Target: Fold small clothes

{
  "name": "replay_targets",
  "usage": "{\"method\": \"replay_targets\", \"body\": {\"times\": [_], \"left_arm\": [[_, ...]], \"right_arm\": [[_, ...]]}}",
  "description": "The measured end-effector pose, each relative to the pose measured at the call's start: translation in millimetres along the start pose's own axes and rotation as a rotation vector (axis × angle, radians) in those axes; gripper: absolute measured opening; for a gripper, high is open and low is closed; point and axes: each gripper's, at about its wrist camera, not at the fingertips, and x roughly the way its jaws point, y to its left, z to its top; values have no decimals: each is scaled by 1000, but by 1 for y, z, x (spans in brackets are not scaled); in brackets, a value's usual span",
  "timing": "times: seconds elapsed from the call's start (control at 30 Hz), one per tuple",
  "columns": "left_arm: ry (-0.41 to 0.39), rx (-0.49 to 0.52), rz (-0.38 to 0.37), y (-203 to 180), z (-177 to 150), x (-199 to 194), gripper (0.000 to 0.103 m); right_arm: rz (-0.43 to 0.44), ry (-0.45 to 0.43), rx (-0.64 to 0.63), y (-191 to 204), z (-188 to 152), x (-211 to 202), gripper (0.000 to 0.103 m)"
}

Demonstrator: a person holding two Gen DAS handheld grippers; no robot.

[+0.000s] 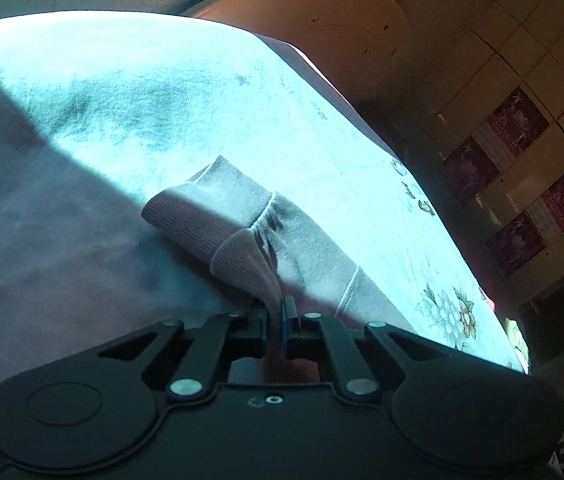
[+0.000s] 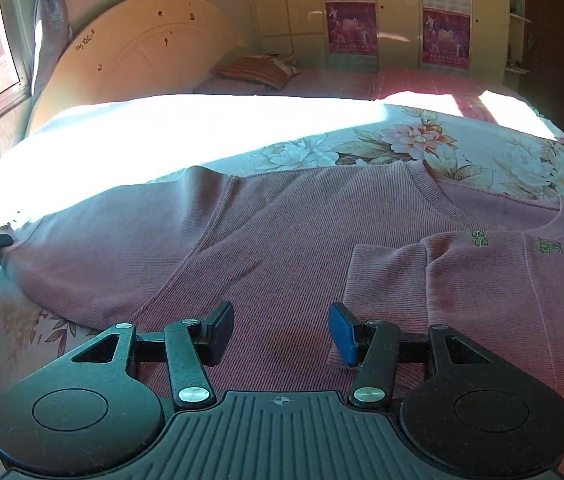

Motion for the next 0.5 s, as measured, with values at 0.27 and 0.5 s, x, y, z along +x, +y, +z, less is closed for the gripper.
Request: {"method": "replay_targets", "body": {"times": [0.27, 0.5], "left_arm": [[-7, 275, -262, -109, -32, -55, 5], [101, 530, -477, -215, -132, -70, 5]], "right_arm": [[56, -17, 66, -14, 2, -5, 52], [-3, -108, 138, -69, 1, -66, 52]]}}
